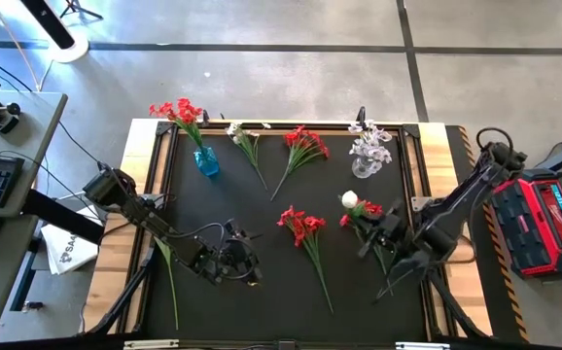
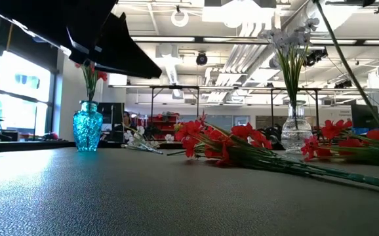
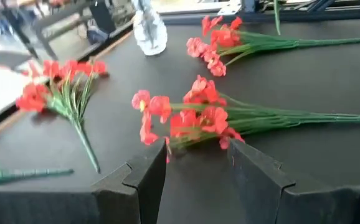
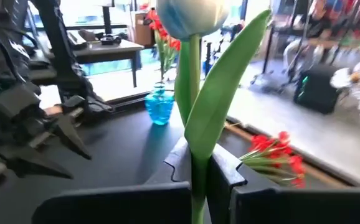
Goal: Sort flowers into vase by color
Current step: Put the white flower into the transparent vase
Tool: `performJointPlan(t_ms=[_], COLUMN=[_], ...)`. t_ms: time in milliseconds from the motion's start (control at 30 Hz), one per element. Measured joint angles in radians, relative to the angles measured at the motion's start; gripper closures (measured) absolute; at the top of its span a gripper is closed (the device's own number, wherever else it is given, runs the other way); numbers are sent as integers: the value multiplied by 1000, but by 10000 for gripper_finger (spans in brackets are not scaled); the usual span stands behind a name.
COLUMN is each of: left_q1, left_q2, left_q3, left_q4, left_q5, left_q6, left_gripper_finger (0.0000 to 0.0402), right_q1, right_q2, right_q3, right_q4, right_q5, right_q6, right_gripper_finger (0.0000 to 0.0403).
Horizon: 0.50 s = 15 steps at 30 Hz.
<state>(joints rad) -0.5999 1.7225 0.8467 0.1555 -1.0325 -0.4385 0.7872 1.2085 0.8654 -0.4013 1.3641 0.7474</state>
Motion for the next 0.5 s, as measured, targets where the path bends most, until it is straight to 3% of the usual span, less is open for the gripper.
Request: performJointPlan(t_ms=[100,167,267,367,500], left_q1=[22,56,119,179,234], left_q2=[36,83,168,261,356], left_q3=[0,0,0,15,97], left_q4=[175,381,727,1005,1186], left_q5=[1,58,331,618,769], left_q6=[197,381,631,752,816], left_gripper_finger=[241,241,241,241,241], right_q1=[-9,-9,-4,13,28], right_q2=[13,45,117,196,274], right_q3=[0,0,0,0,0], right_q4=[96,185,385,631,1012], right_q5=[-33,-34,-54,-140,-336], right_q6=[-106,-172,-295,-532,-854], right_gripper_finger=[402,402,402,402,402])
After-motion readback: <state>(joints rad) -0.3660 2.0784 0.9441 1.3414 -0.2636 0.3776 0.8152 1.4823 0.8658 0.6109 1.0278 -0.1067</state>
